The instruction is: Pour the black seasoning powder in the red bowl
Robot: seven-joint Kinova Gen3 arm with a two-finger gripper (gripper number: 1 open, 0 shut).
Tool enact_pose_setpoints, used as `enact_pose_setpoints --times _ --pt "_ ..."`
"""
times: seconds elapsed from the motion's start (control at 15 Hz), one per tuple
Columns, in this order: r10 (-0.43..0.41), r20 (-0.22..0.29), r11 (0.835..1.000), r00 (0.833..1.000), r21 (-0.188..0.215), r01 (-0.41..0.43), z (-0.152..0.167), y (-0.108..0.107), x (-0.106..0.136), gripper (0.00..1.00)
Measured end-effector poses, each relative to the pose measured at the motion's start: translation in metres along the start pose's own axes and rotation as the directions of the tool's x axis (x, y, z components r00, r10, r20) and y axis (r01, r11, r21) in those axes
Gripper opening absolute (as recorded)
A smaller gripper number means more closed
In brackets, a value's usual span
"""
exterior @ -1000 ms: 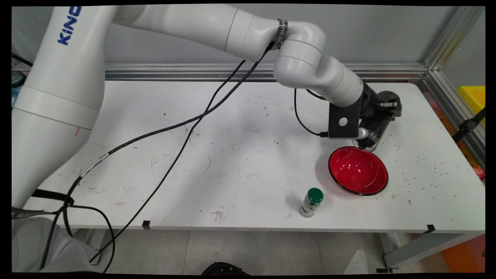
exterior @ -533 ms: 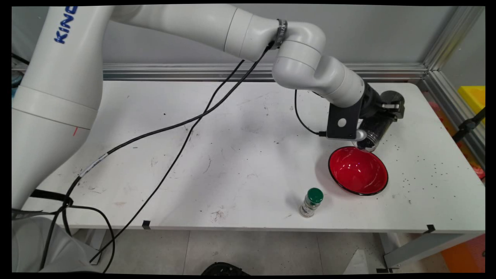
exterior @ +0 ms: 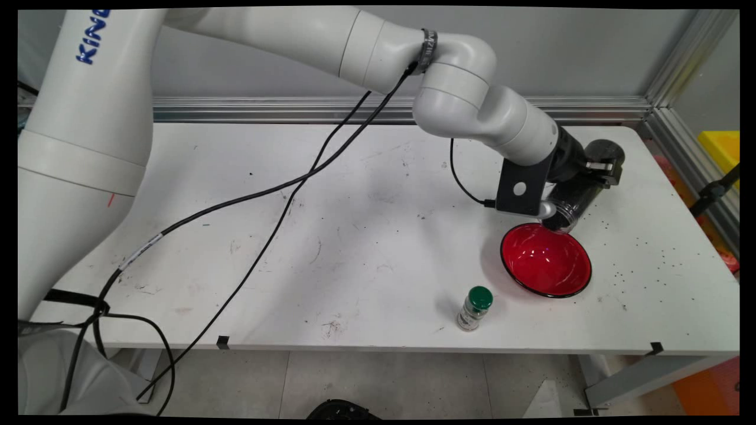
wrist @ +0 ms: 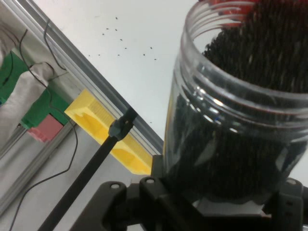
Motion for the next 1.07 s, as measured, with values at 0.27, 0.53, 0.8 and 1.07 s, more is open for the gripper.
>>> enact_pose_setpoints --times 0.27,0.53,0.8,1.07 --pt "0.022 0.003 1.000 1.000 0.005 -0.022 -0.0017 -0.0017 0.0012 0.00" --pt "0.034 0.011 0.999 0.999 0.005 -0.034 -0.0027 -0.0028 0.0013 0.00" --pt "0.043 0.019 0.999 0.999 0.006 -0.043 -0.0033 -0.0041 0.0008 0.00" --pt "0.050 0.027 0.999 0.998 0.009 -0.050 -0.0032 -0.0058 0.0003 0.00"
